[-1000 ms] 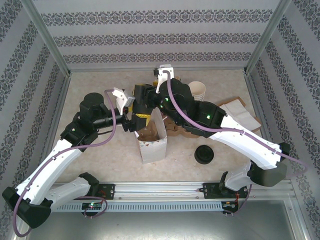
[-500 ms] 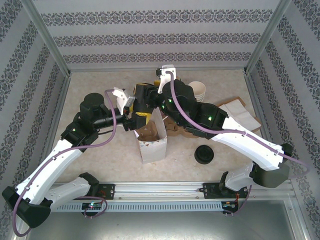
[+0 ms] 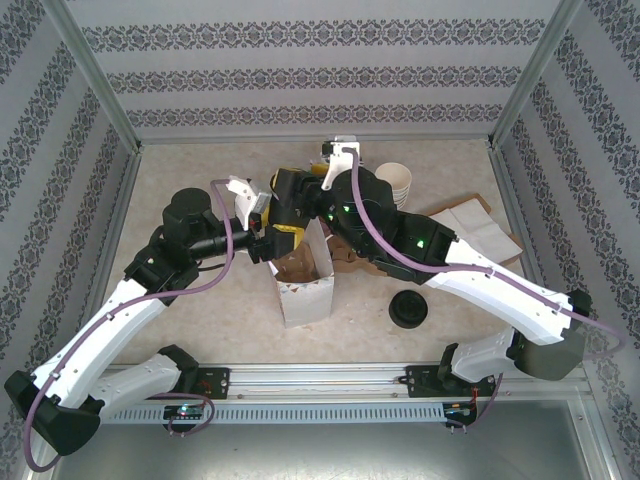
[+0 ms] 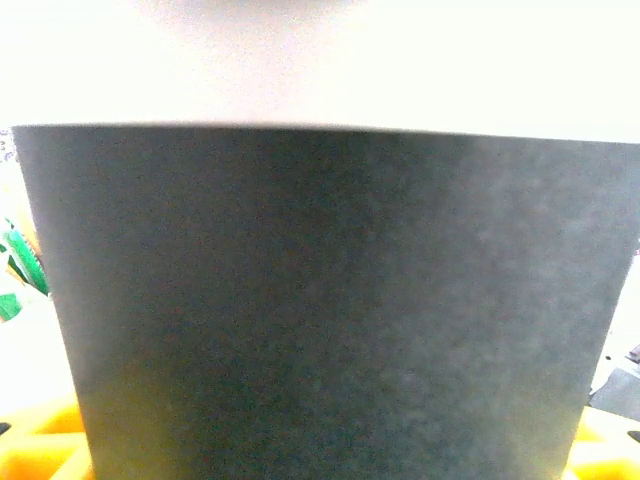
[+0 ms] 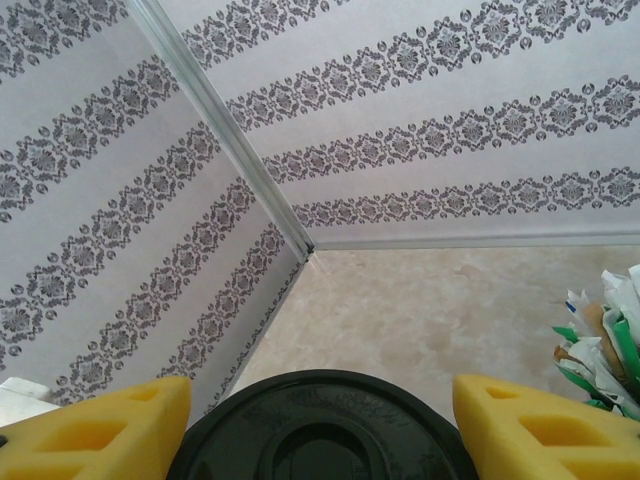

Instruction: Pack the takeout coffee

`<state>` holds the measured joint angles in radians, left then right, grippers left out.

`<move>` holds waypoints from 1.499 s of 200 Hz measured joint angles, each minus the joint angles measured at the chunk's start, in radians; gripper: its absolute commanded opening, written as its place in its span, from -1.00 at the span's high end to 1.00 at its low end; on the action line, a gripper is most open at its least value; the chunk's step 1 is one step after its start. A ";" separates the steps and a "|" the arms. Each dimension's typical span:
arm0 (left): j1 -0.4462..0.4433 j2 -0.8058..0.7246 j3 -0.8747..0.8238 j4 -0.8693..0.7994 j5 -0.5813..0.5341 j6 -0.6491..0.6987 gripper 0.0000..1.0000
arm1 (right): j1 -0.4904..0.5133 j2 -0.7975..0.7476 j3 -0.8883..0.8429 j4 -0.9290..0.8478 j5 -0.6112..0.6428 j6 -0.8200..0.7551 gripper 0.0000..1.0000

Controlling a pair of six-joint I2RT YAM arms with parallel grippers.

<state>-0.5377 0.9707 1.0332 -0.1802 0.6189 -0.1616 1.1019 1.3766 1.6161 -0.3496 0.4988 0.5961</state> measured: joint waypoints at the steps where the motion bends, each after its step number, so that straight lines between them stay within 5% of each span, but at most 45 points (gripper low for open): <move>1: 0.000 0.000 0.000 0.000 0.000 0.000 0.27 | 0.000 0.000 0.000 0.001 0.000 0.001 -0.06; 51: 0.000 -0.001 -0.005 -0.001 0.001 0.001 0.26 | 0.001 -0.003 -0.013 0.010 0.006 0.010 -0.15; 110: -0.003 -0.029 0.000 -0.040 -0.085 0.137 0.18 | 0.042 -0.068 -0.055 -0.025 0.019 -0.008 -0.96; 179: -0.003 -0.029 0.037 -0.071 -0.219 0.487 0.26 | 0.018 -0.243 -0.016 -0.218 -0.086 -0.087 -0.96; 226: -0.003 -0.043 0.034 -0.051 -0.222 0.735 0.27 | -0.106 -0.171 0.199 -0.493 -0.310 -0.107 -0.85; 300: -0.004 -0.059 0.027 -0.021 -0.198 0.892 0.25 | -0.102 -0.041 0.303 -0.652 -0.493 -0.234 -0.60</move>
<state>-0.5415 0.9115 1.0599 -0.2016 0.4213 0.7300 1.0000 1.3357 1.9186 -1.0016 0.0059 0.3618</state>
